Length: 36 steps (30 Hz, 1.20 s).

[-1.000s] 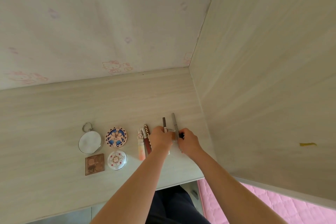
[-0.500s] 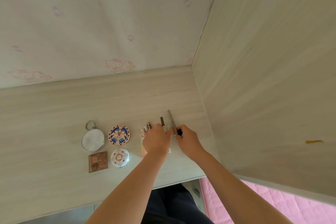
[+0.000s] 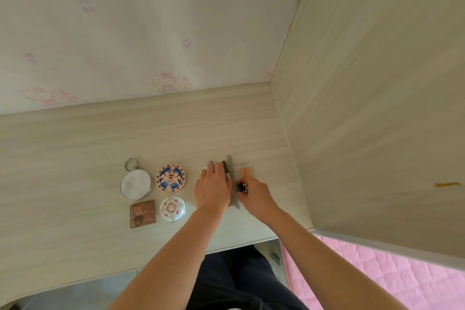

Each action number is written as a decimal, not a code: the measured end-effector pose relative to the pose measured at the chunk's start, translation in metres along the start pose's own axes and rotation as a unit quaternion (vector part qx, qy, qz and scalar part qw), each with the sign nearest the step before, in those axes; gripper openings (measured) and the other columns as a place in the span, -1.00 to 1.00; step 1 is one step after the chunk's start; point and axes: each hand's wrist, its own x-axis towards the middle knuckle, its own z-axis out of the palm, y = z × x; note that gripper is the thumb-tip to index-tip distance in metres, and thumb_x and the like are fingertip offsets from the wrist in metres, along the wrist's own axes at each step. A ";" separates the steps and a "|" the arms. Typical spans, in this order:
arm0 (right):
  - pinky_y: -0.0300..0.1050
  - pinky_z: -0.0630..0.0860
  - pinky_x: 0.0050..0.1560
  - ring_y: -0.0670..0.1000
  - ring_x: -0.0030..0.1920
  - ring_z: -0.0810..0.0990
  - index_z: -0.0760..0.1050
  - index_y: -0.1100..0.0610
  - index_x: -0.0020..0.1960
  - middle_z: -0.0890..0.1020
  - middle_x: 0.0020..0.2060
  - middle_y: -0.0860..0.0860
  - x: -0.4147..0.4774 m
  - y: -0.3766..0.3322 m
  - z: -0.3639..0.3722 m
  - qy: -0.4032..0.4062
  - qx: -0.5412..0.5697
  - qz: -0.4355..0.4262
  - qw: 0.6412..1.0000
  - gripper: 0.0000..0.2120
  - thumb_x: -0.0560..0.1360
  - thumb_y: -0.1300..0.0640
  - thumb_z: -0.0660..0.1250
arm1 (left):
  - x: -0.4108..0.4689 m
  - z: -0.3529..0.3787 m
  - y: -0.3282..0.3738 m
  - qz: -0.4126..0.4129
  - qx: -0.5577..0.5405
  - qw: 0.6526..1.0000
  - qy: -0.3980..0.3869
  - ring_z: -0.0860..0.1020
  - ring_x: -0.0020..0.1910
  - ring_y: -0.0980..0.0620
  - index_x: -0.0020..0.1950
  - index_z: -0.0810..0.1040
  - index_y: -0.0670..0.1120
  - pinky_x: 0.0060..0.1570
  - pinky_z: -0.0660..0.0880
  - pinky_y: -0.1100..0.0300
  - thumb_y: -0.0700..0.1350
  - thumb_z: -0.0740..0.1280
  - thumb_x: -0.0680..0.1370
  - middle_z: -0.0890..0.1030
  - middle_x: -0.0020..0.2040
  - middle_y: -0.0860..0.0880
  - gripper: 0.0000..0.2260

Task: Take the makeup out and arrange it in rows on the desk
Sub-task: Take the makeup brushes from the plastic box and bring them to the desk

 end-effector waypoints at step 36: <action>-0.25 0.40 -0.51 0.03 -0.38 0.61 0.50 0.20 -0.16 0.67 -0.31 0.06 -0.015 0.008 -0.045 -0.010 0.215 0.181 0.960 -0.51 0.59 -0.20 0.09 | -0.020 0.019 -0.009 0.151 0.070 0.986 -0.009 0.28 0.43 -0.11 0.27 0.51 -0.08 0.46 0.14 -0.01 0.14 0.33 0.50 0.40 0.41 -0.06 -0.57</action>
